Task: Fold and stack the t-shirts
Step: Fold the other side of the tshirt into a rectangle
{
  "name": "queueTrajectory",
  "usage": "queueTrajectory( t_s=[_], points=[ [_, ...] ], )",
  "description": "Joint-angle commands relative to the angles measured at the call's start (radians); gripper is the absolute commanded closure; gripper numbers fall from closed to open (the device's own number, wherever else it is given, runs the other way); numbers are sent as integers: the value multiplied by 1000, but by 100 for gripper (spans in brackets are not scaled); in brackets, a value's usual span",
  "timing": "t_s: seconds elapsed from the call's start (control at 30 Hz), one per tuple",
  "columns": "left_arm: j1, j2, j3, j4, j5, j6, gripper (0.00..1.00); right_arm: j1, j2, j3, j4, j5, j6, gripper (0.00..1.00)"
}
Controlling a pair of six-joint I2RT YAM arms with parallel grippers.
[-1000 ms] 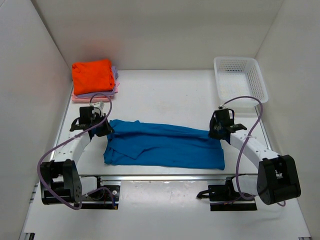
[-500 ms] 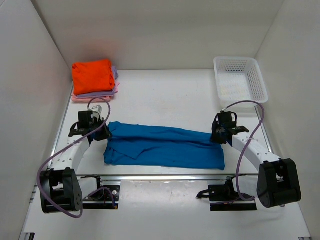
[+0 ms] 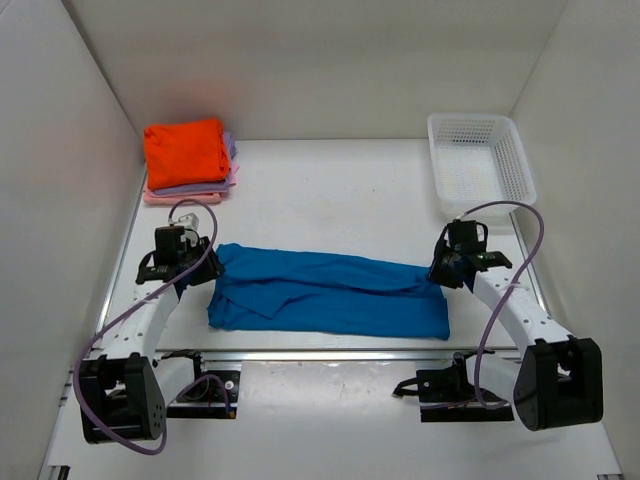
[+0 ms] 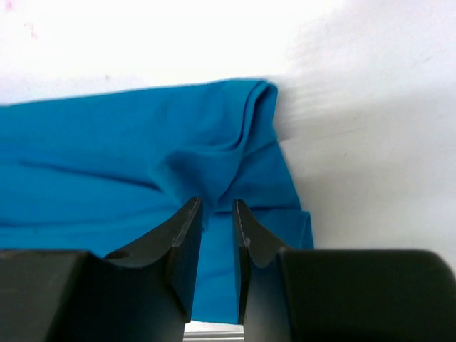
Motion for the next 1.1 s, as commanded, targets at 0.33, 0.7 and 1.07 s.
queueTrajectory(
  t_s=[0.33,0.7,1.07],
  points=[
    [-157,323,111,277,83,-112,56,42,275,240,40,7,-121,70],
    [-187,423,55,385,120,-140,58,51,380,251,-61,141,-133,65],
    [-173,411,38,363,132,-132,58,15,278,246,-41,125,-127,67]
  ],
)
